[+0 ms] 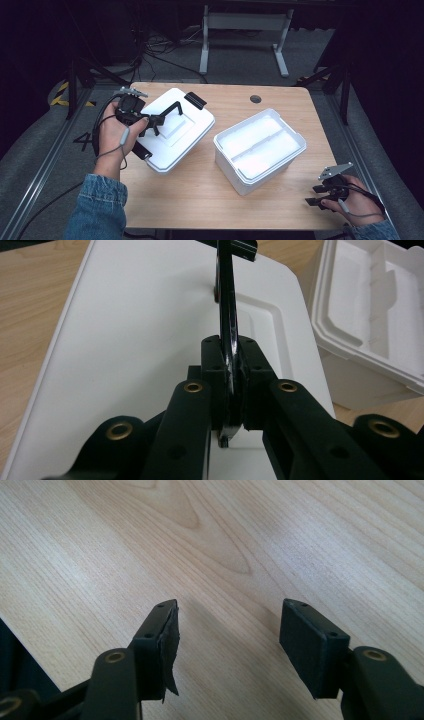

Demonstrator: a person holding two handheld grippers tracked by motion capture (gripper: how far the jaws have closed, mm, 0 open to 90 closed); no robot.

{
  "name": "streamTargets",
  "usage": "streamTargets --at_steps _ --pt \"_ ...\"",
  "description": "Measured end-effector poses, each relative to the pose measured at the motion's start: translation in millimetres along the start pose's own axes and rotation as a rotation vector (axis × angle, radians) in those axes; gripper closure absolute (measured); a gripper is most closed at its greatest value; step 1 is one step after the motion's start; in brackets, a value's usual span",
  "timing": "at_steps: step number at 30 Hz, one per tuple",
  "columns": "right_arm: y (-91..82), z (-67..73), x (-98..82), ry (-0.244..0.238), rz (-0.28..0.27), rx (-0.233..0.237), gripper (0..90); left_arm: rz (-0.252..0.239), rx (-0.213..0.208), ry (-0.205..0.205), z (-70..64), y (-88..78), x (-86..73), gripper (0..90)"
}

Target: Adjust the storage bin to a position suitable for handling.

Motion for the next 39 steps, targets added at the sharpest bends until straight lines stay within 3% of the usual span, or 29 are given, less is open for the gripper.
streamTargets --at_steps 18,28,39 --pt "4.0 0.6 3.2 -0.008 0.006 -0.002 41.6 0.018 0.043 -0.083 45.9 25.5 -45.3 84.5" --pt "5.9 1.0 2.7 -0.008 0.011 0.000 41.5 0.024 0.031 -0.135 57.7 40.8 -62.2 84.5" --pt "6.2 0.9 2.5 -0.008 0.009 0.000 41.4 0.022 0.034 -0.160 66.5 50.2 -71.3 84.5"
Point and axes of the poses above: each handheld gripper's, and its own axes: y roughly forward along the jaws, x roughly out of its top, z roughly to its left, the point moved 7 cm from there along y, roughly forward along the jaws, and after that the axes turned 12 degrees about -x, right-handed, at the moved point
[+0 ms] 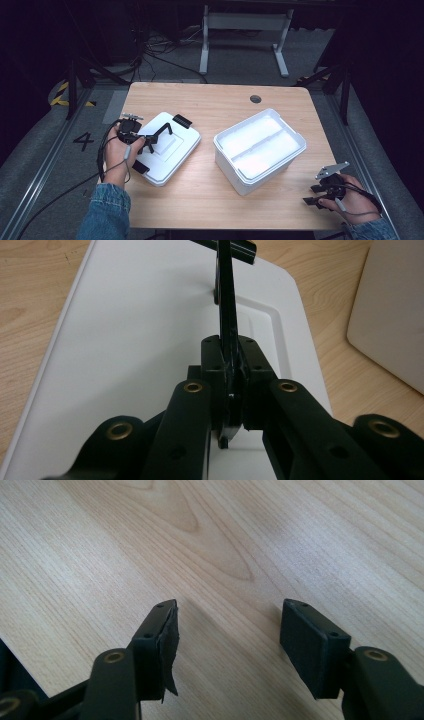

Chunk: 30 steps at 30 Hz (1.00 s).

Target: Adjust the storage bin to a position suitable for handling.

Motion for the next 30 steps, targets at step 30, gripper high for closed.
streamTargets --at_steps 30 --pt "1.2 0.1 1.9 0.003 -0.008 0.001 40.7 -0.049 -0.014 -0.047 15.6 7.3 -7.6 62.6"
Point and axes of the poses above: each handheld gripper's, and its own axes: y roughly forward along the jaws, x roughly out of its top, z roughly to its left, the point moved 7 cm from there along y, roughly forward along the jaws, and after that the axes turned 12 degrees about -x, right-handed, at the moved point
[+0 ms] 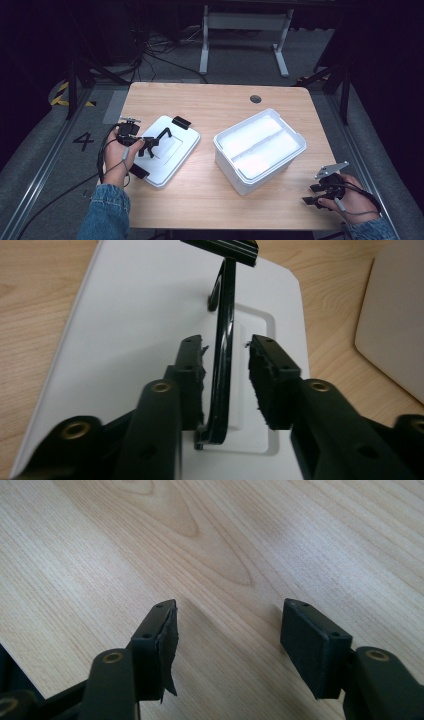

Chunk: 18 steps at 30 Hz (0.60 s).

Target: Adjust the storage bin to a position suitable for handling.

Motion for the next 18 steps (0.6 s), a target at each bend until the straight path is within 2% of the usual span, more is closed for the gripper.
streamTargets --at_steps 1,2,11,14,16,18 --pt "0.1 -0.1 0.1 0.000 0.000 0.000 40.7 0.000 0.019 0.015 1.6 -1.7 0.7 60.5" --pt "0.3 -0.2 0.3 0.000 -0.002 -0.001 40.7 -0.005 0.027 0.008 1.4 -2.6 0.9 58.2" --pt "0.9 -0.1 2.0 -0.001 -0.002 -0.001 40.6 -0.043 0.125 0.035 7.8 -18.8 3.2 49.3" --pt "1.6 -0.2 3.2 -0.004 -0.001 -0.002 40.5 -0.075 0.100 0.046 -2.6 -24.6 5.8 47.8" --pt "2.1 -0.8 4.3 -0.007 0.000 -0.001 40.5 -0.075 0.107 0.084 -12.9 -29.4 8.5 47.2" --pt "2.8 -1.4 5.7 -0.010 0.001 -0.002 40.5 -0.078 0.098 0.115 -28.6 -33.7 11.4 47.0"
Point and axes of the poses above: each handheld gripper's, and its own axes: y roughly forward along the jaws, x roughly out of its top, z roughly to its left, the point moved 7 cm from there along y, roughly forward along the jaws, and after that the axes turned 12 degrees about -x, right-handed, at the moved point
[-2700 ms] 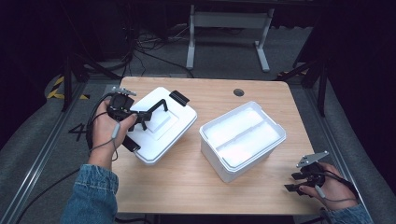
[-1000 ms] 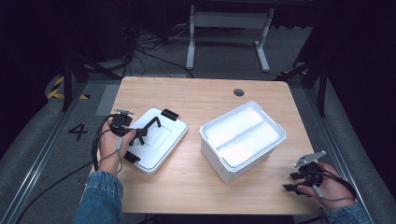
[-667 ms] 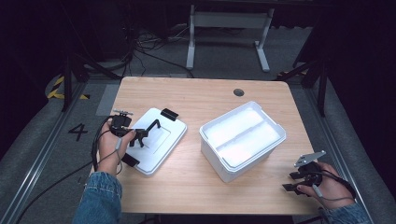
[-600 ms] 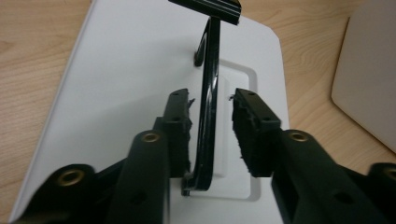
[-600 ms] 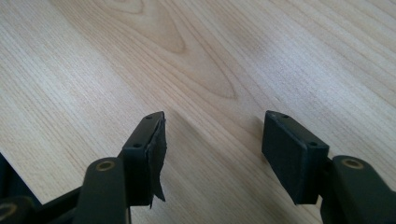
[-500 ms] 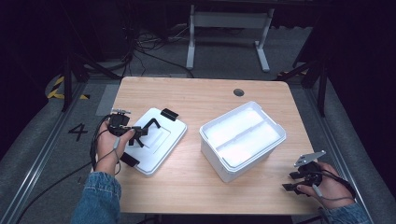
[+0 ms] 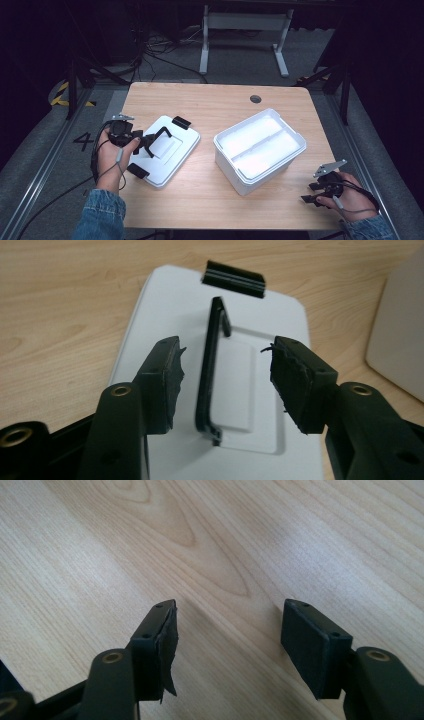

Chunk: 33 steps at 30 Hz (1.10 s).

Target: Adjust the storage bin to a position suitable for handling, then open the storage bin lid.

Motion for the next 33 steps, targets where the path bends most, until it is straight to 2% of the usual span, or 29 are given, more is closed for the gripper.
streamTargets --at_steps 5,8,10,11,12,14,15,17,18,19,21,23,25,28,32,33 --pt "-1.8 -3.3 5.8 -0.005 -0.010 -0.002 40.5 -0.008 -0.038 0.112 -47.7 -11.9 9.8 45.2" --pt "-3.8 -6.8 9.1 -0.008 -0.020 -0.008 40.5 -0.001 -0.071 0.155 -71.1 -13.8 9.8 43.7" --pt "-4.8 -8.7 11.3 -0.007 -0.026 -0.011 40.5 0.010 -0.088 0.179 -83.6 -13.6 7.6 42.6" --pt "-5.7 -9.6 12.6 -0.006 -0.030 -0.008 40.5 0.010 -0.088 0.179 -83.6 -13.6 7.6 41.7" --pt "-5.7 -9.6 12.6 -0.006 -0.030 -0.008 40.5 0.024 -0.097 0.180 -90.9 -13.2 4.5 41.7" --pt "-6.2 -11.9 16.1 -0.007 -0.039 -0.009 40.5 0.047 -0.101 0.219 -104.2 -11.0 -2.3 40.0" --pt "-6.2 -12.1 16.7 -0.004 -0.040 -0.008 40.5 0.047 -0.099 0.237 -107.3 -10.1 -4.1 39.5" --pt "-5.5 -12.6 16.6 -0.005 -0.038 -0.005 40.5 0.054 -0.104 0.235 -111.4 -8.7 -7.5 38.4" --pt "-5.3 -13.2 16.4 -0.004 -0.038 -0.005 40.5 0.067 -0.104 0.257 -117.3 -4.6 -13.6 38.2" --pt "-5.3 -13.2 16.4 -0.004 -0.038 -0.005 40.5 0.067 -0.104 0.257 -117.3 -4.6 -13.6 38.0" --pt "-5.8 -14.4 16.7 0.002 -0.038 -0.005 40.5 0.106 -0.098 0.286 -123.8 3.1 -25.2 36.7" --pt "-6.9 -14.9 17.2 0.001 -0.043 -0.006 40.5 0.123 -0.103 0.292 -126.1 6.3 -29.7 36.4" --pt "-8.2 -15.8 17.2 0.003 -0.045 -0.007 40.5 0.167 -0.105 0.311 -129.9 15.8 -41.2 35.8" --pt "-9.6 -17.5 17.7 0.008 -0.052 -0.006 40.5 0.184 -0.116 0.290 -132.2 23.6 -49.8 35.5" --pt "-9.3 -18.6 17.6 0.007 -0.053 -0.007 40.5 0.210 -0.105 0.292 -132.0 36.1 -59.6 35.5" --pt "-9.3 -18.6 17.5 0.008 -0.053 -0.006 40.5 0.213 -0.114 0.291 -132.0 39.3 -62.1 35.5"
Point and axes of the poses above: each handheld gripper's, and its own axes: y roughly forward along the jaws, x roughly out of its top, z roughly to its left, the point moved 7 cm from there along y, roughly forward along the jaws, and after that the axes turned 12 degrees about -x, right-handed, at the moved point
